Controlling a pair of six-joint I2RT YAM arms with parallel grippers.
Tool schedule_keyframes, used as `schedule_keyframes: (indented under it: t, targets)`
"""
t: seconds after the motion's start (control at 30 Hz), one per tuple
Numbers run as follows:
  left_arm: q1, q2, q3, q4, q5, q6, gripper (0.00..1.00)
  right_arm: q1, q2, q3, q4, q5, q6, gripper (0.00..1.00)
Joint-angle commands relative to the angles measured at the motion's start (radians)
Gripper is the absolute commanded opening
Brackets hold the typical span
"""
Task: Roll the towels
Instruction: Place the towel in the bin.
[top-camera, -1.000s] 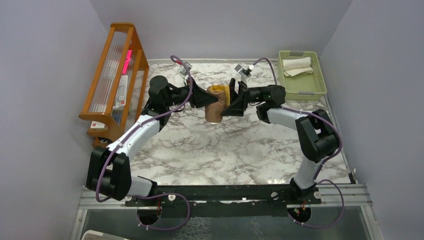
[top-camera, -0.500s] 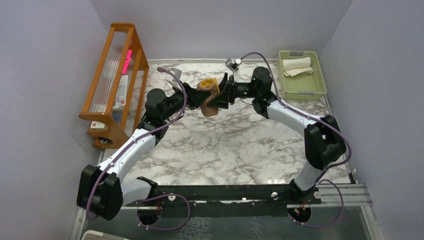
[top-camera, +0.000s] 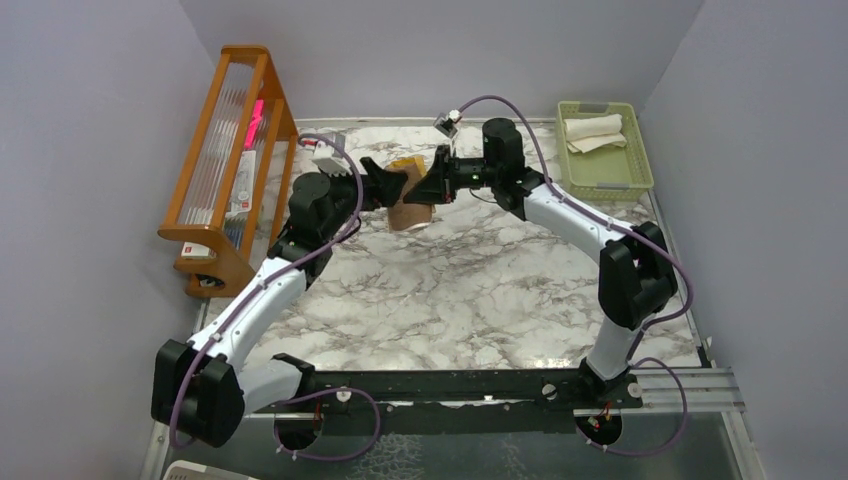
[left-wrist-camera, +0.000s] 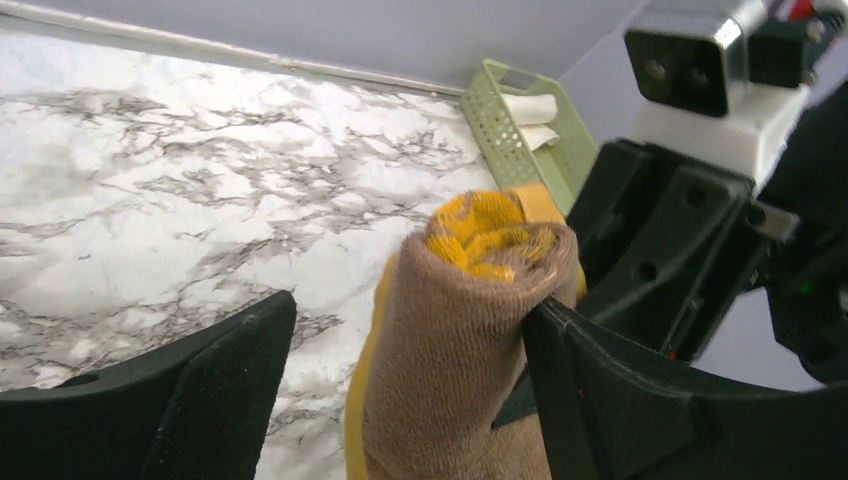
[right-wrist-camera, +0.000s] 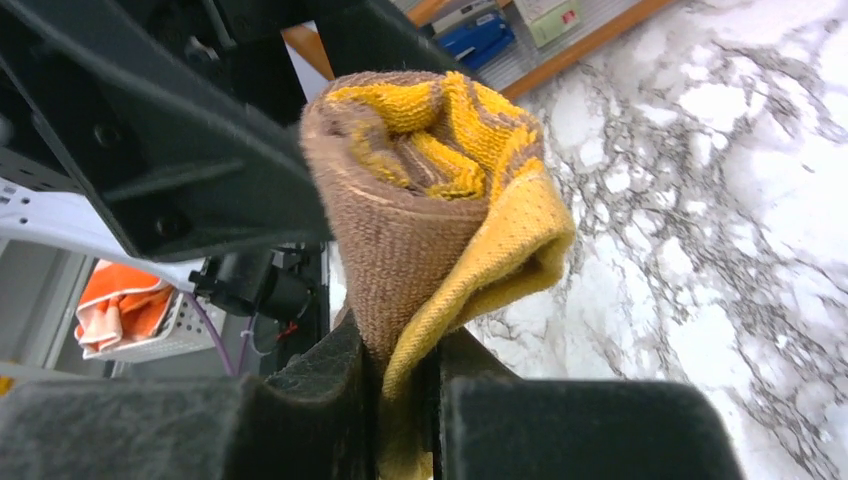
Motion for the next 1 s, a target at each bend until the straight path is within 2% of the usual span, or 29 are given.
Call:
schedule_keyframes:
  t: [0.0, 0.07, 0.23, 0.37, 0.47, 0.57, 0.67, 0.83, 0.97]
  targets:
    - [0.064, 0.108, 0.264, -0.296, -0.108, 0.036, 0.87, -0.047, 0.001, 0.003, -0.078, 0.029, 0.036, 0.01]
    - [0.093, 0.146, 0.359, -0.392, -0.104, 0.051, 0.87, -0.106, -0.023, -0.029, -0.061, 0.073, 0.093, 0.01]
    - [0.180, 0.131, 0.408, -0.419, -0.016, 0.058, 0.88, -0.305, -0.120, -0.119, -0.018, 0.228, 0.238, 0.01]
    - [0.235, 0.127, 0.413, -0.458, 0.051, 0.062, 0.88, -0.465, -0.238, -0.174, -0.062, 0.505, 0.387, 0.01]
    - [0.260, 0.124, 0.393, -0.482, 0.087, 0.069, 0.88, -0.517, -0.289, -0.163, -0.173, 0.776, 0.468, 0.01]
    - [0.284, 0.122, 0.383, -0.506, 0.128, 0.075, 0.88, -0.572, -0.307, -0.147, -0.228, 0.946, 0.527, 0.01]
    - [0.301, 0.133, 0.389, -0.546, 0.176, 0.096, 0.88, -0.651, -0.281, -0.124, -0.292, 0.973, 0.604, 0.01]
    - [0.317, 0.140, 0.377, -0.575, 0.235, 0.115, 0.89, -0.798, -0.186, -0.123, -0.310, 0.891, 0.715, 0.01]
    - [0.324, 0.159, 0.381, -0.594, 0.281, 0.125, 0.89, -0.859, -0.079, -0.052, -0.347, 0.884, 0.720, 0.01]
